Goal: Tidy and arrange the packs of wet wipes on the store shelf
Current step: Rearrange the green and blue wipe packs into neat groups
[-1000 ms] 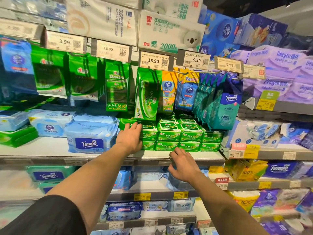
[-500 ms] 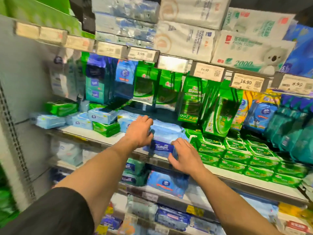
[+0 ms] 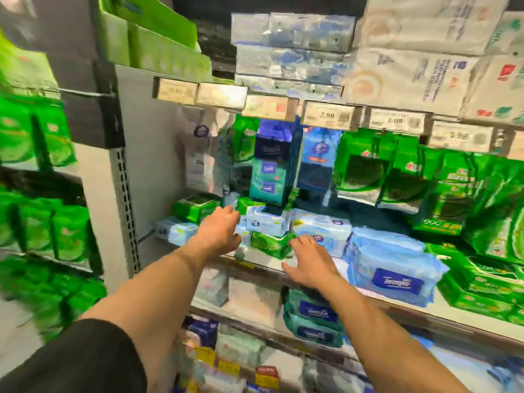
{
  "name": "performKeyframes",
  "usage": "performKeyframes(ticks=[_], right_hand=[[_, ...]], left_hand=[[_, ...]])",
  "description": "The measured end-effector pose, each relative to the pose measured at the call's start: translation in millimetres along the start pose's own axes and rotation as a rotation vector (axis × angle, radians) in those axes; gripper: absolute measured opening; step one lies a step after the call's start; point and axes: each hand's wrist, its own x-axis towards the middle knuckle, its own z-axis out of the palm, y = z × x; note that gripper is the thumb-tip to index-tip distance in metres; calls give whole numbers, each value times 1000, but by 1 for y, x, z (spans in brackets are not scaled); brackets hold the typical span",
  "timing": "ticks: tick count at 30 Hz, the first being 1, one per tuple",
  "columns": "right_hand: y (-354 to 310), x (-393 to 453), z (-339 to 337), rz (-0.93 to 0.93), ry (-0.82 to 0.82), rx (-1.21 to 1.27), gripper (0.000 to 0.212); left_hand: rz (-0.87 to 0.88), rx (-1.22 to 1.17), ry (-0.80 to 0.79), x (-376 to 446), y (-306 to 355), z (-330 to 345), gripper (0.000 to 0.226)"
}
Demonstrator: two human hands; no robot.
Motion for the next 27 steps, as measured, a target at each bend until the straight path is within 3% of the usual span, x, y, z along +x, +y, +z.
performKeyframes(ticks=[9,13,17,21,24,27], right_hand=[[-9,60,-4,36,-74,-11,51],[-15,92,-1,39,-58,-43,41],[-23,105,9,140,5,7,45],[-20,112,15,244,25,104,61],[-22,115,18,280,-22,106,70],[-29,112,26,309,-89,87,72]], left_hand=[[-27,-60,-157,9,-35,20,37],[-95,-68,-75,14,-53,15,36],[-216,-43,66,23,-79,3,35],[-291,19,87,35,-94,1,50],[-385,-55,2,43,-102,7,69],[-361,-130,-53,47,-110,17,75]])
